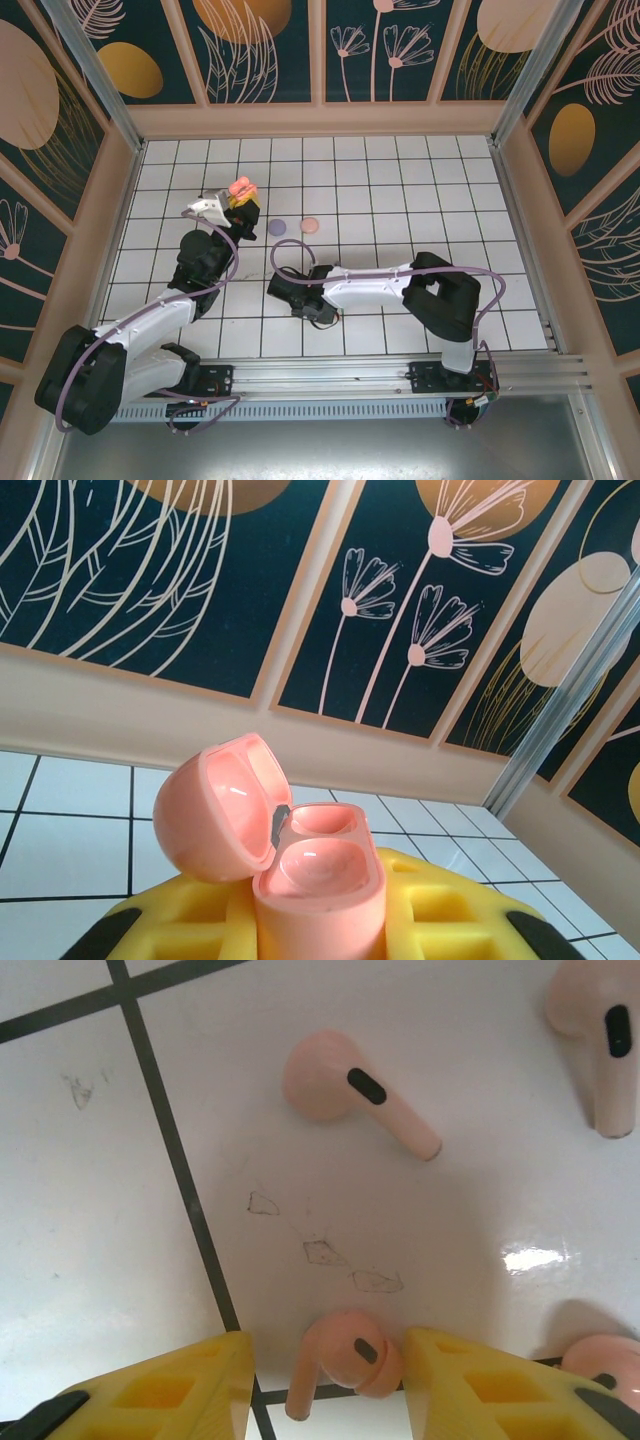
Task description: Insert wireless bluetooth earbuds into charging case
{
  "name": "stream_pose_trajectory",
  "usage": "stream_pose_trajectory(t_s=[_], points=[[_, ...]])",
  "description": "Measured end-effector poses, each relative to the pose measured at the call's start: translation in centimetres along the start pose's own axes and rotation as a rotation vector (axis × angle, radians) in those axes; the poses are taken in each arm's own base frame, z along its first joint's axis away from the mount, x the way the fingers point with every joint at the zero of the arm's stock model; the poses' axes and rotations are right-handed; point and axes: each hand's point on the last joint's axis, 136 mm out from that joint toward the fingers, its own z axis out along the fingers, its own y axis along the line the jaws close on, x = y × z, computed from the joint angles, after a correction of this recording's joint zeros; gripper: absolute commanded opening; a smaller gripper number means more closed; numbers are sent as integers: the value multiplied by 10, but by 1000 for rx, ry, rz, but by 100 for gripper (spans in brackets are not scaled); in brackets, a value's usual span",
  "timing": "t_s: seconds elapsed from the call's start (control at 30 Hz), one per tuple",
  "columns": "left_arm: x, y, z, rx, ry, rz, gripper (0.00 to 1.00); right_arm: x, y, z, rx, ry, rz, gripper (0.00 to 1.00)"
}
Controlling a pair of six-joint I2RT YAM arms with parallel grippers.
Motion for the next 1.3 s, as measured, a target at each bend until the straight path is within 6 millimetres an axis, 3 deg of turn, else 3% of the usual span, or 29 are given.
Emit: stream_pose_trajectory(t_s=[0.7, 1.0, 1.3], points=[[5, -4, 1, 11, 14, -1, 0, -8, -7, 2, 9, 33, 29, 33], [4, -7, 2, 18, 12, -2, 0, -27, -13, 2, 21, 0, 21, 42], [4, -7, 2, 18, 12, -2, 0, -9, 1, -11, -15, -1, -37, 45]])
